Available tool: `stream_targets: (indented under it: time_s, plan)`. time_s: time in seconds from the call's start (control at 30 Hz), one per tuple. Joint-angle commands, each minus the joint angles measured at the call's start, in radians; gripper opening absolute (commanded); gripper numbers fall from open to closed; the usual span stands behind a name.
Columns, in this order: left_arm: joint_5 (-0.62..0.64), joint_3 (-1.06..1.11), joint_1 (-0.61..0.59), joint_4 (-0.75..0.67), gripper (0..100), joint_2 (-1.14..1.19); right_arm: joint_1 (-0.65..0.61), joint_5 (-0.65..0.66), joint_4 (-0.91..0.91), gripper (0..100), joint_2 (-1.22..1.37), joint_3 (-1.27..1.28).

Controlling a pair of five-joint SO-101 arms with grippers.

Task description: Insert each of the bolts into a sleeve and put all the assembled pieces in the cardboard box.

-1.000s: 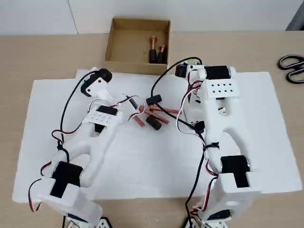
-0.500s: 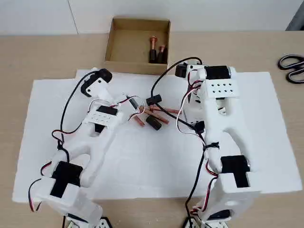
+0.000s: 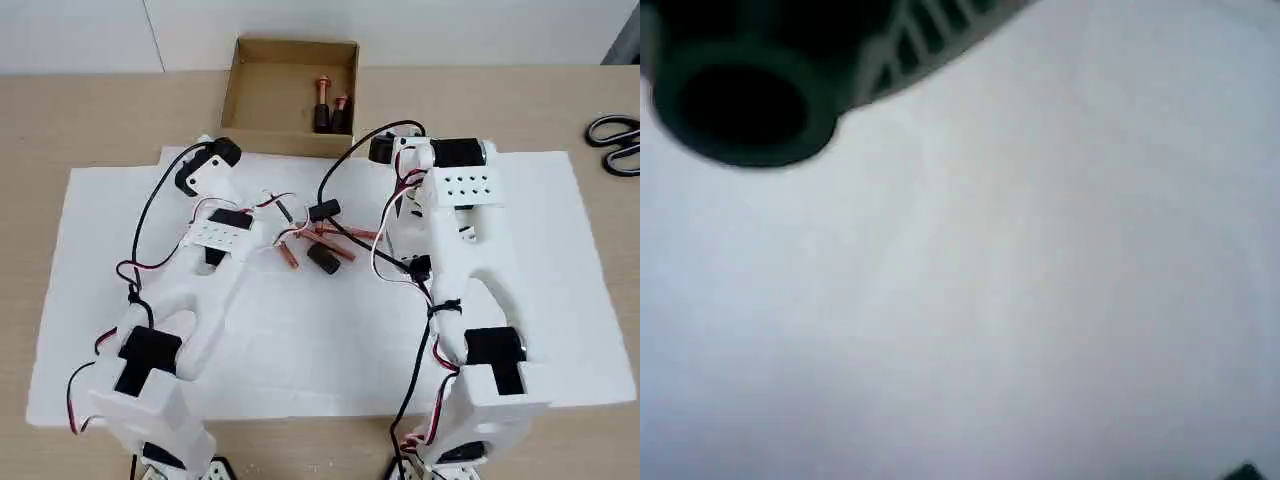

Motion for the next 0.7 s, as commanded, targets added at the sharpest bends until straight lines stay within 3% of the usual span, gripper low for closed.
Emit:
stream_targets:
  time_s: [0.0,0.17,0.37,0.57,0.67]
  plan:
    - [-0.06,-0.073,-0.005,0.066,1,-0.011,-0.004,0.009,0.015,0.4,-0.064,-0.043]
    - [-0.23,-0.228,-0.008,0.35,1,-0.107,-0.004,0.009,0.015,0.4,-0.064,-0.043]
    - [-0.534,-0.337,-0.009,0.66,1,-0.245,-0.004,0.009,0.015,0.4,-0.064,-0.043]
    - [-0.887,-0.3,-0.061,0.735,1,-0.245,-0.004,0.009,0.015,0.4,-0.065,-0.043]
    - [-0.901,-0.262,-0.103,0.724,1,-0.206,-0.004,0.009,0.015,0.4,-0.065,-0.043]
